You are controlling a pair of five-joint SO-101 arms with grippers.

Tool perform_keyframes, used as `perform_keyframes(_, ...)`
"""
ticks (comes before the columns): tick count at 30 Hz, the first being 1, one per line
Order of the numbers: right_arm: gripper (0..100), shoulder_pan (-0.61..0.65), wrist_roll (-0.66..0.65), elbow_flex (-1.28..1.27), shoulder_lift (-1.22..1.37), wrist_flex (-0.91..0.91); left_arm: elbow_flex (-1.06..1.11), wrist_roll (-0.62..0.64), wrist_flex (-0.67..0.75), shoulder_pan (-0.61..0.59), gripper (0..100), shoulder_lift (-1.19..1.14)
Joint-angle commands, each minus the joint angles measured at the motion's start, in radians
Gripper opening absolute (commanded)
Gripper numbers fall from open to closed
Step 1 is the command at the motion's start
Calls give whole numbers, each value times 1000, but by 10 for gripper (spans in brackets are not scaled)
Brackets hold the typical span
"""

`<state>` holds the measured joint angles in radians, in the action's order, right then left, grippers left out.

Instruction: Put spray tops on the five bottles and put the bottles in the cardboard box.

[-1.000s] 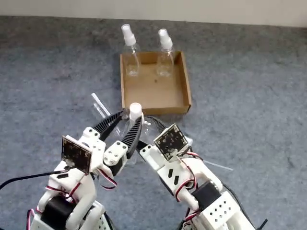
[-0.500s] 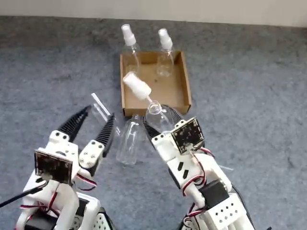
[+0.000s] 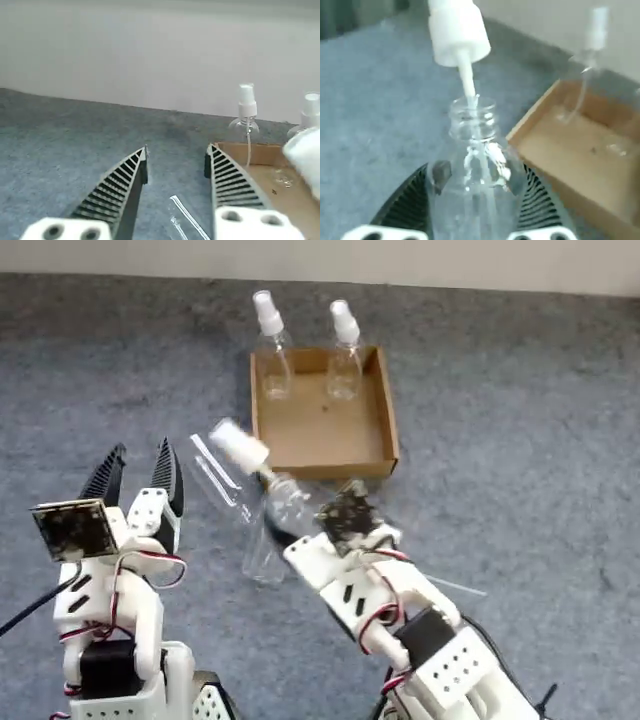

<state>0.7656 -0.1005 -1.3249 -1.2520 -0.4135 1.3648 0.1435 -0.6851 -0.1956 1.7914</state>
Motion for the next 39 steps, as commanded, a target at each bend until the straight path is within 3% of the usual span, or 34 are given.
perform_keyframes(1, 4, 62, -9, 7, 36, 27, 22, 8, 68, -31, 168, -5)
perform_keyframes(19, 4, 81, -54, -33, 41, 24, 62, 6, 106, 28, 168, 5)
perform_keyframes(25, 4, 81, -54, -51, 36, 24, 71, -130, 101, 186, 168, -2)
perform_keyframes(33, 4, 76, -54, -51, 36, 25, 105, -135, 92, 271, 168, -1)
perform_keyframes(39, 4, 74, -48, -53, 36, 25, 97, -135, -26, 289, 168, 7)
